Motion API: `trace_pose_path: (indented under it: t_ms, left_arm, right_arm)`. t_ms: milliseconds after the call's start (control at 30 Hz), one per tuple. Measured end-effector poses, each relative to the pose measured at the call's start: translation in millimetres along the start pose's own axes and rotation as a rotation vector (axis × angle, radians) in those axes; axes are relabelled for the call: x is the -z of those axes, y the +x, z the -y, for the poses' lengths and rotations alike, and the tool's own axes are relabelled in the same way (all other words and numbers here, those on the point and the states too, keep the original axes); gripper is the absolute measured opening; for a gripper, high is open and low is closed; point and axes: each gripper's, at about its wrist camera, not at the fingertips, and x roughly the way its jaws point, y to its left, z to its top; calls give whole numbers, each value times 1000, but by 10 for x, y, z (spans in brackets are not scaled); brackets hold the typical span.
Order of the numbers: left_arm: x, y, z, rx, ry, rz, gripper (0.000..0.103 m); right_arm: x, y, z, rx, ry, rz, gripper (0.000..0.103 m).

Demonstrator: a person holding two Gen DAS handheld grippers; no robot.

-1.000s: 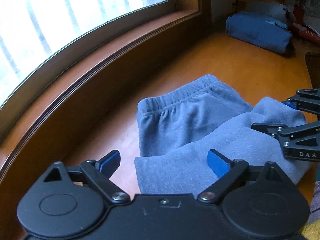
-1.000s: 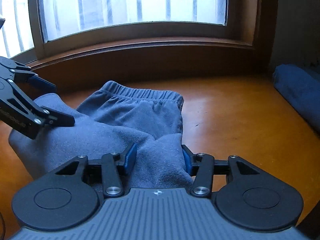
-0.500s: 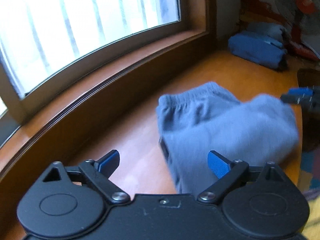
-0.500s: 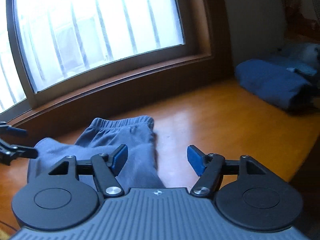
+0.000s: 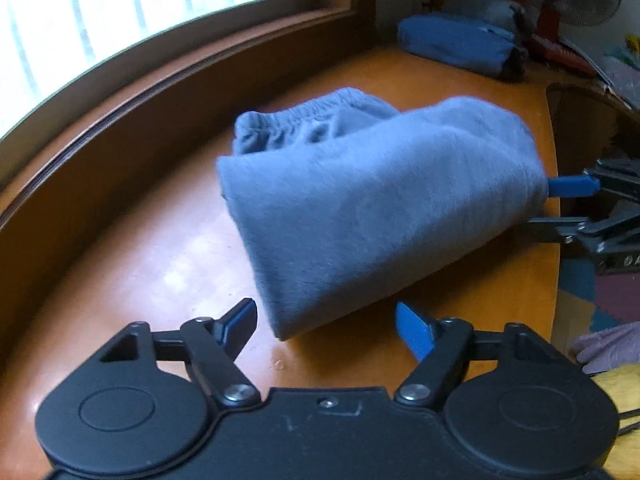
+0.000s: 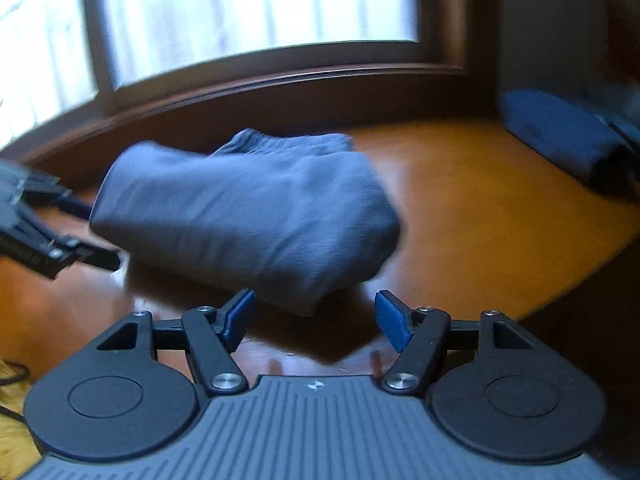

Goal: Fold clothes

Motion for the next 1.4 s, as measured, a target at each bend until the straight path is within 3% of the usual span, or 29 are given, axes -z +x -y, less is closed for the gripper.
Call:
trace_pose_path:
  t_ms: [167,200,267,400,600,700,833,933,1067,1167,1400]
  left_arm:
    - [54,84,78,-62,80,37,72]
    - [52,90,90,-67,93,50,62]
    - [33,48,107,-70,104,56,57]
    - [5,-188,96,-76,107,97,44]
    - [-75,-892,22,-36,77,227,44]
    - [-150,-980,-64,-3,28,240,46]
    - [-247,-662,-153,-28,-20,182,47]
    - [-289,-346,-130,-130,7,137,49]
    - [-303,-109,-12,-267,86,137,56]
    - [-301,-20,-10,-288,75,138,57]
    - [-326,-119,-87,-281,-12,119,64]
  right_arm:
    - [25,280,-175,24,-98,-19,69]
    - [20,299,-185,18,-92,-6,69]
    - [-1,318,-209,0,-71,-7,51]
    - [-63,36,-254,-43,-62,43,37]
    - [-230,-637,-215,-189,-13,130,35]
    - [-375,-765,-66,-252,68,175,35]
    - [-546,-451,172,-269,155,157,35]
    - [-661,-69,271,-253,208,113,36]
    - [-781,448,343,-185,240,32,38]
    - [-751,726,271,-122,184,-31,39]
    - [-708,719,291,-122,161,21,43]
